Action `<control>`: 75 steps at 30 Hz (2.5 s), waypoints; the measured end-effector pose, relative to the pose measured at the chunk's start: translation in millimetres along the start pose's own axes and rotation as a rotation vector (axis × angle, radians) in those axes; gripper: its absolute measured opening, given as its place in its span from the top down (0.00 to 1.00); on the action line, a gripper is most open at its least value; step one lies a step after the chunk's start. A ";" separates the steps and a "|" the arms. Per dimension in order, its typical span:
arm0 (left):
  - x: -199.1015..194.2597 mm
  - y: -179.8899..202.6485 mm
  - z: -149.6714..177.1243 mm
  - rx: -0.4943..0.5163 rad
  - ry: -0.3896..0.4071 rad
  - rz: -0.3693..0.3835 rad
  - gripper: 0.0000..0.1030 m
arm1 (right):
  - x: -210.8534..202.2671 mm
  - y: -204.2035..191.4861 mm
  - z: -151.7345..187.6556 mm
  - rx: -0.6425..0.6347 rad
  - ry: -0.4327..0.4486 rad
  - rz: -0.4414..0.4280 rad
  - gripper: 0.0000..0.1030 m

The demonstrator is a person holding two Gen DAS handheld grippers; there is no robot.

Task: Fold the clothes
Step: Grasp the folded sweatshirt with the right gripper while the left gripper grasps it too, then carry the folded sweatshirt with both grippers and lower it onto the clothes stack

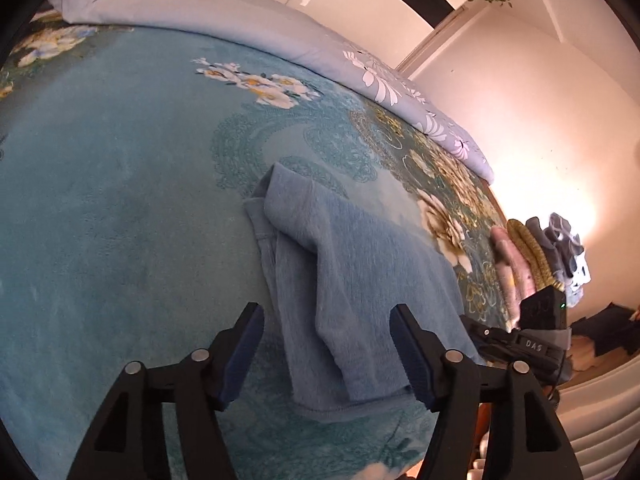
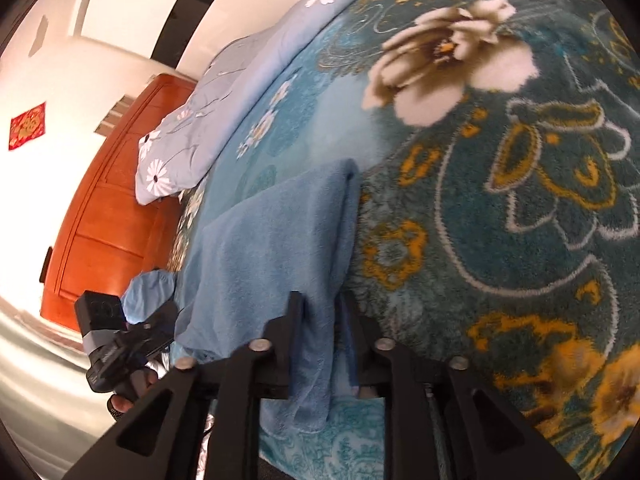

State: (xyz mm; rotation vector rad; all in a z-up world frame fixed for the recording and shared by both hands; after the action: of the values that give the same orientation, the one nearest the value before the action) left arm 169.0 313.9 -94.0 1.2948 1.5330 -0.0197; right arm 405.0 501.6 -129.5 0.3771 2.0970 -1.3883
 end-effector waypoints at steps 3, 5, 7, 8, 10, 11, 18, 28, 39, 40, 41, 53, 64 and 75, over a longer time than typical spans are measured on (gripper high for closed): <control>12.6 -9.7 -8.8 -0.023 -0.029 -0.006 0.31 | 4.6 1.2 -2.0 0.031 0.013 -0.024 0.71; 27.4 -15.3 -11.8 -0.054 -0.071 0.006 0.31 | 10.8 -0.7 -1.9 0.040 0.014 -0.036 0.70; 36.7 -19.0 -13.4 -0.085 -0.090 0.034 0.31 | 16.4 -3.7 -1.1 0.039 0.016 -0.041 0.70; 38.5 -20.4 -13.8 -0.097 -0.088 0.050 0.30 | 17.4 -4.8 -0.3 0.037 0.021 -0.042 0.70; 37.9 -22.3 -13.5 -0.117 -0.084 0.093 0.30 | 18.3 -6.3 0.9 0.037 0.031 -0.049 0.69; 38.0 -22.6 -13.0 -0.131 -0.084 0.115 0.31 | 18.7 -7.2 1.6 0.040 0.036 -0.056 0.68; 40.5 -9.6 -4.5 -0.105 -0.099 0.133 0.68 | 13.8 -11.2 2.2 0.080 0.047 -0.099 0.85; 20.5 42.0 9.8 0.000 -0.096 0.125 0.77 | -34.7 -33.2 4.2 -0.031 0.078 -0.089 0.90; 14.3 172.6 -1.6 0.190 -0.070 0.224 0.78 | -162.1 -47.8 -11.1 -0.235 0.196 -0.010 0.90; 14.9 187.8 -4.7 0.208 -0.063 0.240 0.78 | -179.2 -50.1 -14.9 -0.256 0.216 0.008 0.90; 15.3 203.2 -7.9 0.227 -0.057 0.256 0.78 | -196.7 -52.1 -18.7 -0.275 0.236 0.021 0.90; 43.4 430.6 -54.4 0.487 -0.052 0.375 0.78 | -398.9 -36.7 -95.6 -0.312 0.435 0.261 0.90; 131.3 542.8 -63.6 0.483 -0.081 0.402 0.78 | -493.7 20.9 -168.7 -0.324 0.514 0.554 0.90; 204.8 550.4 -45.6 0.502 -0.120 0.274 0.74 | -490.3 106.5 -198.1 -0.141 0.509 0.553 0.89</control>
State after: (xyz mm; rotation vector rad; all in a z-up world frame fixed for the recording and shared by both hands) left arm 563.3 707.2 97.6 1.8571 1.2772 -0.3186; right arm 784.1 766.6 147.9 1.2484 2.2077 -0.8672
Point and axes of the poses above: each gripper's, at about its wrist camera, not at the fingertips, and x roughly the way its jaws point, y to its right, z to its underside, the point moved 4 cm from there along x, roughly the way its jaws point, and after that the axes turned 2 degrees about -y, right-handed, at the moved point
